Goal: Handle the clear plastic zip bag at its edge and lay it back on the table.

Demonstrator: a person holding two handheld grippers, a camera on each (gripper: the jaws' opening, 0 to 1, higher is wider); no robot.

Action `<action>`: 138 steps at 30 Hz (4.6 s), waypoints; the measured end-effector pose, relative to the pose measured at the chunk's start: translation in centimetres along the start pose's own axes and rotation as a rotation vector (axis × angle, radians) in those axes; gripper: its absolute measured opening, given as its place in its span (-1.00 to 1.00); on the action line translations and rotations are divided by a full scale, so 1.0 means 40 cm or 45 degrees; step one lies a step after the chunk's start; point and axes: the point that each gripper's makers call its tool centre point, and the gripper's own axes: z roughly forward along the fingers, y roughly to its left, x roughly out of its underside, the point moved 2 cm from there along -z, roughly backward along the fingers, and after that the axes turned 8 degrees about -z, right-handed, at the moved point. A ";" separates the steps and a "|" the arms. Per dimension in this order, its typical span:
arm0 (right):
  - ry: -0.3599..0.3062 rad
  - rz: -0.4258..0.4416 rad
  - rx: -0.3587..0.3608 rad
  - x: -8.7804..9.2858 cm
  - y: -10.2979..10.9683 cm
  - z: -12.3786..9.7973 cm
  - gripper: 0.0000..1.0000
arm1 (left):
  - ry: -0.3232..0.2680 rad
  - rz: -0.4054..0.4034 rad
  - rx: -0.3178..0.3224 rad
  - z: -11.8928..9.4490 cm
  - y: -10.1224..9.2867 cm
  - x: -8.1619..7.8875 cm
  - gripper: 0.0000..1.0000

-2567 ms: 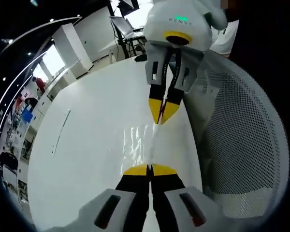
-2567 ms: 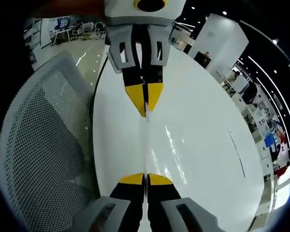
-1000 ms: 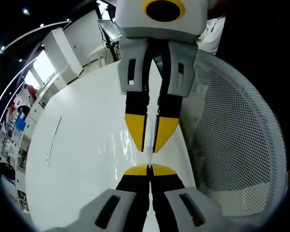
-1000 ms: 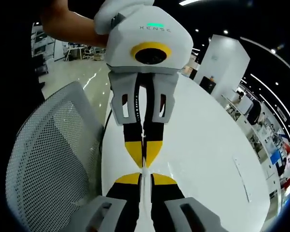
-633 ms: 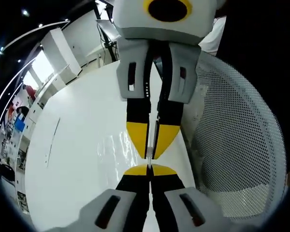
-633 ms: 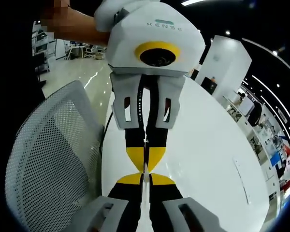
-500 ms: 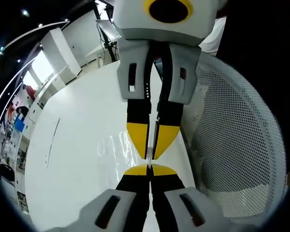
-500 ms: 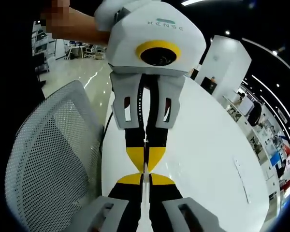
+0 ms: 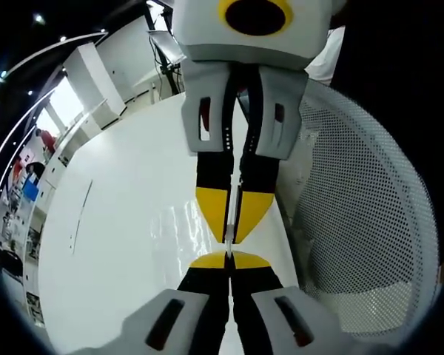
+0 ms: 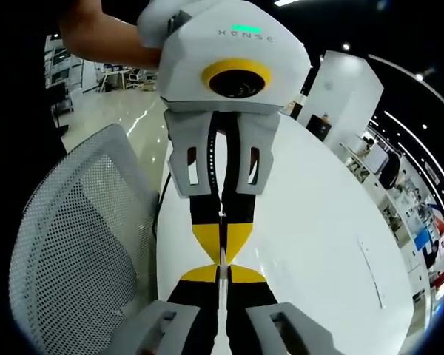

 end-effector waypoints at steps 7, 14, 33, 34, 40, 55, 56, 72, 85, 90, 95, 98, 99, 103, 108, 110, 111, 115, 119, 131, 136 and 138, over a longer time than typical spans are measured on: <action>0.000 0.003 0.000 0.002 0.000 -0.002 -1.00 | -0.013 -0.016 0.007 -0.001 0.000 -0.003 -1.00; 0.008 0.006 0.002 0.010 0.000 -0.003 -1.00 | -0.020 -0.015 0.007 -0.002 0.000 -0.006 -1.00; 0.006 0.024 -0.001 0.005 0.002 -0.003 -1.00 | -0.034 0.009 -0.004 -0.012 0.000 -0.003 -1.00; 0.006 0.025 -0.003 0.005 0.003 -0.003 -1.00 | -0.029 0.004 -0.001 -0.012 -0.001 -0.002 -1.00; 0.005 0.023 -0.001 -0.002 0.002 0.004 -1.00 | -0.035 0.008 -0.019 -0.027 -0.001 -0.010 -1.00; 0.013 0.032 0.001 -0.005 -0.003 0.009 -1.00 | 0.033 0.034 -0.028 -0.034 -0.001 -0.018 -1.00; 0.013 0.033 0.001 -0.005 -0.003 0.009 -1.00 | 0.034 0.034 -0.029 -0.034 -0.001 -0.017 -1.00; 0.021 0.053 0.012 0.004 -0.006 0.005 -1.00 | 0.014 0.004 -0.040 -0.045 0.002 -0.011 -1.00; 0.026 0.063 0.011 0.014 -0.005 0.001 -1.00 | -0.003 -0.027 -0.024 -0.051 0.005 -0.003 -1.00; 0.024 0.068 0.015 0.016 -0.008 -0.002 -1.00 | -0.008 -0.029 -0.026 -0.055 0.009 -0.001 -1.00; 0.024 0.071 0.016 0.020 -0.010 -0.004 -1.00 | -0.016 -0.041 -0.026 -0.058 0.011 0.000 -1.00; 0.024 0.073 0.016 0.021 -0.010 -0.006 -1.00 | -0.021 -0.048 -0.025 -0.060 0.011 0.001 -1.00; 0.023 0.075 0.015 0.022 -0.010 -0.006 -1.00 | -0.021 -0.049 -0.024 -0.060 0.011 0.001 -1.00; 0.022 0.075 0.018 0.022 -0.010 -0.006 -1.00 | -0.025 -0.055 -0.026 -0.062 0.013 0.004 -1.00; 0.021 0.075 0.017 0.021 -0.010 -0.006 -1.00 | -0.031 -0.065 -0.021 -0.064 0.014 0.006 -1.00; 0.026 0.075 0.017 0.022 -0.011 -0.006 -1.00 | -0.031 -0.069 -0.022 -0.065 0.016 0.008 -1.00; 0.027 0.076 0.019 0.023 -0.012 -0.006 -1.00 | -0.031 -0.071 -0.024 -0.066 0.018 0.009 -1.00; 0.029 0.077 0.023 0.028 -0.015 -0.010 -1.00 | -0.035 -0.081 -0.023 -0.070 0.021 0.012 -1.00; 0.030 0.081 0.025 0.032 -0.016 -0.013 -1.00 | -0.035 -0.086 -0.025 -0.073 0.024 0.015 -1.00; 0.031 0.092 0.033 0.039 -0.020 -0.021 -1.00 | -0.035 -0.092 -0.023 -0.080 0.032 0.020 -1.00; 0.040 0.093 0.035 0.048 -0.022 -0.023 -1.00 | -0.029 -0.094 -0.027 -0.083 0.036 0.025 -1.00; 0.038 0.099 0.037 0.050 -0.023 -0.026 -1.00 | -0.030 -0.098 -0.028 -0.086 0.038 0.028 -1.00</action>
